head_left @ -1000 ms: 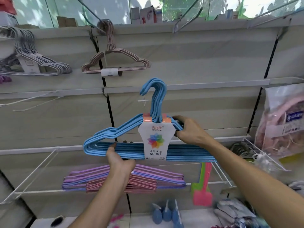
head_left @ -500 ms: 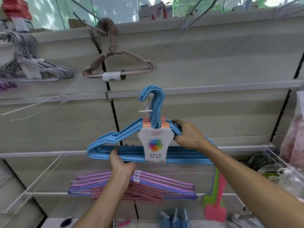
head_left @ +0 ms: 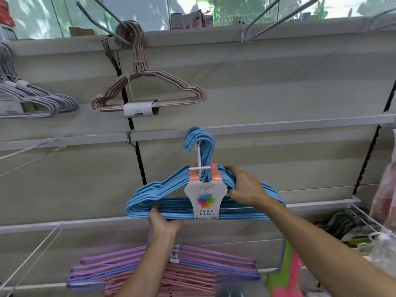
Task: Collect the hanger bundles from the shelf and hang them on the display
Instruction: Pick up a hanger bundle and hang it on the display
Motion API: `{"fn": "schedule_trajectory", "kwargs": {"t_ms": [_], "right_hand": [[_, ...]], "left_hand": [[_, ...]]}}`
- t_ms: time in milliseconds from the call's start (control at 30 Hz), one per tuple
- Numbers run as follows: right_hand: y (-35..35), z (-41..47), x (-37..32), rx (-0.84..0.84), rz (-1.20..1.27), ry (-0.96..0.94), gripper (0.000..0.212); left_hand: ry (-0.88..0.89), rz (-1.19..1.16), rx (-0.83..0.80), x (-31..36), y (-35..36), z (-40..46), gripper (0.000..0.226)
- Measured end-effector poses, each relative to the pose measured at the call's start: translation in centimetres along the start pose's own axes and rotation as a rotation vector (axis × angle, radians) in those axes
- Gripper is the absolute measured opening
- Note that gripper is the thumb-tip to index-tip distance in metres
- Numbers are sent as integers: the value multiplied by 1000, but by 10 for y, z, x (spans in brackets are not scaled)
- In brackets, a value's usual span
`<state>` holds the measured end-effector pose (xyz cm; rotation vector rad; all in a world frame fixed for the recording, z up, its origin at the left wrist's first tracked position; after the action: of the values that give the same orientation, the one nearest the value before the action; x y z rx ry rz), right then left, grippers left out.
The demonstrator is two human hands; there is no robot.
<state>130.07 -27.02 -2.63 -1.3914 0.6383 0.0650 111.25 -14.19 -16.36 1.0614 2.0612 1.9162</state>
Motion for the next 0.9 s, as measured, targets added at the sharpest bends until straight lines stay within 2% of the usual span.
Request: {"fn": "schedule_trajectory", "kwargs": {"t_ms": [133,300,633,733,900], "right_hand": [[3,16,6,-18,-85,-6,76],[14,29,12,-59,-122,-16,80],[36,36,13,-75,-43,-22,81],[37,35,11,-69,-30,-28,80],[31,26,7,-41,-28,-24,78]], "left_hand": [[16,-17,-15,-6,-2,22,40],[51,27,21,-8,-11,33,24],[155,122,-11,17,-27,45,29],[103,87,-5,17,-29,45,35],[-15,24,7,6,-27,36,33]]}}
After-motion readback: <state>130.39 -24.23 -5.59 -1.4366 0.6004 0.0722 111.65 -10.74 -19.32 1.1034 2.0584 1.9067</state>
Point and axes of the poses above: each hand's wrist, its own z-axis towards the middle knuckle, its own y-axis out of the palm, x = y × z, the point moved 10 cm from there along z, towards the middle knuckle, and after that the axes turned 14 degrees about -x, right-handed, at the moved point
